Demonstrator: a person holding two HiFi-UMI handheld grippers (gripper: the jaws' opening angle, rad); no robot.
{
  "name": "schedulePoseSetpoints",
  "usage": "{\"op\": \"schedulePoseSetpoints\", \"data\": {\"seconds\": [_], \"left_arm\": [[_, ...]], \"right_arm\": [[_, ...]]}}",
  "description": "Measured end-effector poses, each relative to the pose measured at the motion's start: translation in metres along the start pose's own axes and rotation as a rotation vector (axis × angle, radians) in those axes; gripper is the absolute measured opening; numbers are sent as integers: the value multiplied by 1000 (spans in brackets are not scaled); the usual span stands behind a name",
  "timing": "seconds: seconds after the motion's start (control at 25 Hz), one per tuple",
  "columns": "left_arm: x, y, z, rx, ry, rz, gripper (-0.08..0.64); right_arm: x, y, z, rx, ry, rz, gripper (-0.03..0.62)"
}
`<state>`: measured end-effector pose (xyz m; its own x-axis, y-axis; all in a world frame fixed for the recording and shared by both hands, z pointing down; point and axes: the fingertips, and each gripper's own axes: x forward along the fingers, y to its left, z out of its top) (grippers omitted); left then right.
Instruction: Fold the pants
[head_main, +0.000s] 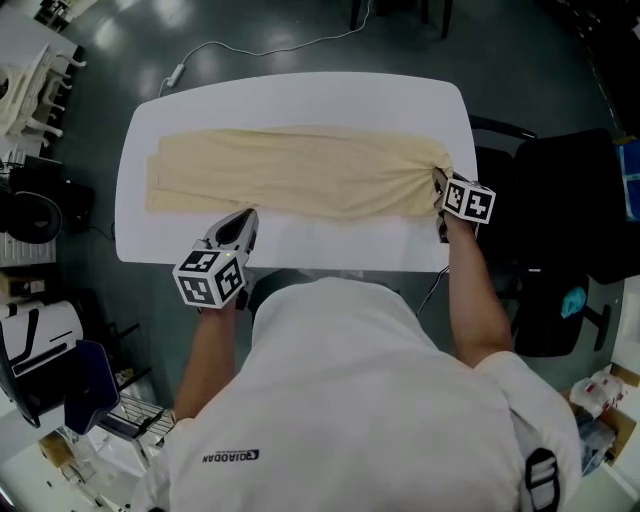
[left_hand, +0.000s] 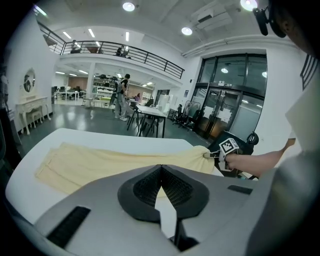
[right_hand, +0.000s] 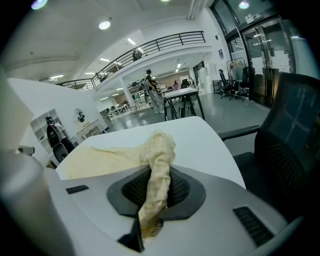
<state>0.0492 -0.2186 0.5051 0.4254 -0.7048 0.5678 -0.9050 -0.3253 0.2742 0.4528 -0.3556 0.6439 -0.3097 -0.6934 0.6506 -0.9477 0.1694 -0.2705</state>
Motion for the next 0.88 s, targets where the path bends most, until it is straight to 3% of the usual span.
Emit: {"op": "schedulePoseSetpoints", "data": {"seconds": [0.28,0.48,0.72,0.88], "left_arm": [[-12,5,-1,-17,-10,24,26],[-17,19,10,13,-29,28,27],[-25,43,18,34,-34,-7,26],[-46,80,25,53,-45,10,26]], "right_arm": [[-15,60,27,88,-60,214,67],[-23,121,47,133,-96,360,67],[-26,182,66,132,-150,425,67],[-28,224,75,134,-185,435,67]]}}
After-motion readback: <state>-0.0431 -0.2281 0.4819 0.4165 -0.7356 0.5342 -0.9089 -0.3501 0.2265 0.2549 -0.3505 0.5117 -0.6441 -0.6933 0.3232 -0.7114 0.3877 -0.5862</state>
